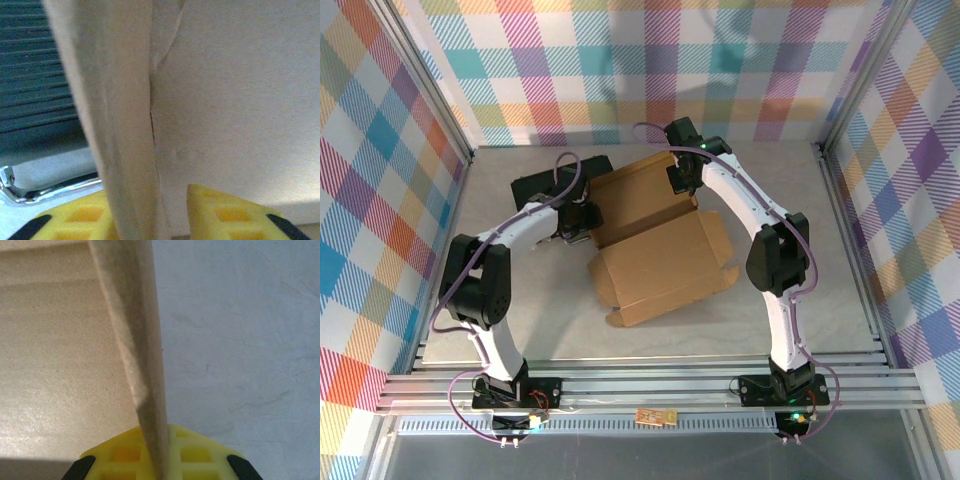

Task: Fold the paper box

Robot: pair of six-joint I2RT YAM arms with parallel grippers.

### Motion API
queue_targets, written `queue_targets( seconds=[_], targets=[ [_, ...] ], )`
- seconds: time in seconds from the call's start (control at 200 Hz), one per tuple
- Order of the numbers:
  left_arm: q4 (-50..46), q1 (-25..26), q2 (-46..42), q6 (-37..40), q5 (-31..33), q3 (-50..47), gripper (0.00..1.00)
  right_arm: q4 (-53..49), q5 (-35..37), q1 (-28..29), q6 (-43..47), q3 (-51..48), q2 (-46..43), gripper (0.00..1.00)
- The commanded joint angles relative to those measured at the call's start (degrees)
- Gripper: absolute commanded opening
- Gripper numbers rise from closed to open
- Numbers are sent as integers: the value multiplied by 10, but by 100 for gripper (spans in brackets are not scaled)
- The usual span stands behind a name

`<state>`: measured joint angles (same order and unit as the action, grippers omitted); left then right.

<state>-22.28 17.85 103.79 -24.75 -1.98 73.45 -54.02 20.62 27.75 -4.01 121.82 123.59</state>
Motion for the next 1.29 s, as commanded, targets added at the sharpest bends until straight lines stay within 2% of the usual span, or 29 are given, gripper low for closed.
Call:
queue_targets(
  seconds=[0.0,0.035,0.105,0.285,0.565,1.125,1.29],
  targets=[
    [4,-2,18,-2,25,16,26,5,-14,-3,1,2,-29,0],
    [3,0,19,-3,33,15,21,5,-15,-3,2,0,-30,0],
    [-16,7,19,-2,66,18,0,10,-12,-3,5,-8,-32,0],
    [-86,33,11,4,150,51,0,5,29,-2,18,-9,-32,0],
    [-173,61,20,-13,252,105,0,-10,170,18,5,-12,-29,0],
    [-195,72,10,-22,297,113,0,-25,150,19,-50,-27,-59,0],
    [-183,74,-11,-25,274,110,0,-5,129,18,-49,-60,-81,0]
  ],
)
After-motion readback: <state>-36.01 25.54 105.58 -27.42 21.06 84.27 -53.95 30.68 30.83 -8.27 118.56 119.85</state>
